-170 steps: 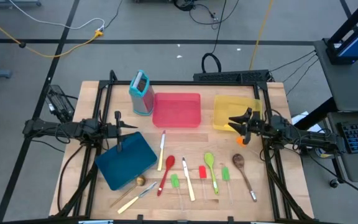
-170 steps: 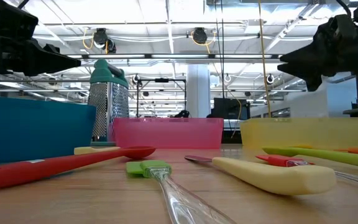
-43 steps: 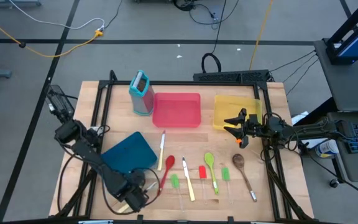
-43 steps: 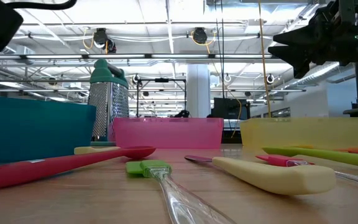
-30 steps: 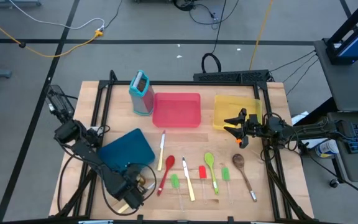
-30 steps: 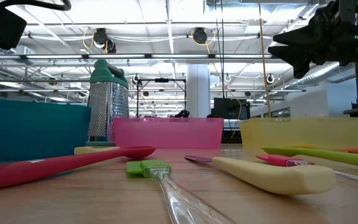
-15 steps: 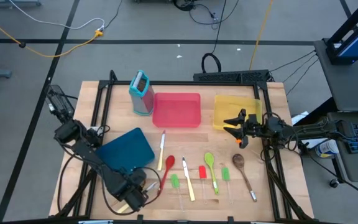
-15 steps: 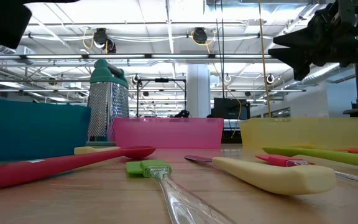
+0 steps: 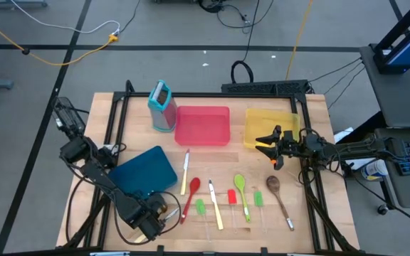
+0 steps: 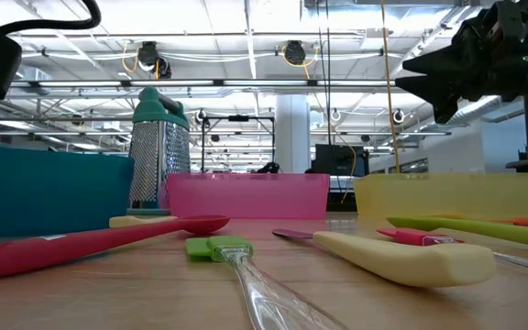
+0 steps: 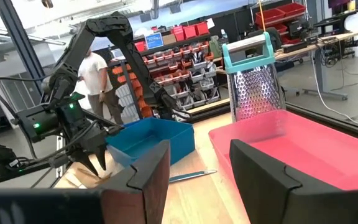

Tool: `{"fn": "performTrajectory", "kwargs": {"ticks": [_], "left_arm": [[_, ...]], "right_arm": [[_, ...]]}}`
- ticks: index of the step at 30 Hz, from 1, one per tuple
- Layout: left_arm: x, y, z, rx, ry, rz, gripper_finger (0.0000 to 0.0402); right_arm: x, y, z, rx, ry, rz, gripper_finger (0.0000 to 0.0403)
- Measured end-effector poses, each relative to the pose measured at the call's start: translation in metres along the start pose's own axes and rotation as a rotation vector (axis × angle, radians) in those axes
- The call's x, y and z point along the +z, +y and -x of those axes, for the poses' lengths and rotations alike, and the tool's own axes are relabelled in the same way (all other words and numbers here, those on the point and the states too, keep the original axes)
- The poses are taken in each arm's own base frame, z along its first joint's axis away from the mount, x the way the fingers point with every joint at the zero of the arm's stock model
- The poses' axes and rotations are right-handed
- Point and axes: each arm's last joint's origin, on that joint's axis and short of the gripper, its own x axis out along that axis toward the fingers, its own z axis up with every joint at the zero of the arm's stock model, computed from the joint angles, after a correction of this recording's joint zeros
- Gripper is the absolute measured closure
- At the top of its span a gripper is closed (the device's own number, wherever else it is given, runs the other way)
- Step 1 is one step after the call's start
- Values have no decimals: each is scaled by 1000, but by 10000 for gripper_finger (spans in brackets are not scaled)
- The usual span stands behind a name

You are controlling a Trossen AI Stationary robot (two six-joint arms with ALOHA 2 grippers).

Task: Pick & Place Kitchen Items
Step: Put the gold spoon into the blue bin

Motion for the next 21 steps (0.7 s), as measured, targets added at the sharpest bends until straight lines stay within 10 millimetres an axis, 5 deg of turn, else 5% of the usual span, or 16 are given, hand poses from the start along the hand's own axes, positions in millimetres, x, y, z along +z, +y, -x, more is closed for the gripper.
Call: {"fn": "performTrajectory", "kwargs": {"ticks": [21], "left_arm": [[-2,1,16,-72,-58,17,289]], "right_arm": [[-2,0,0,-4,15,1,243]]}}
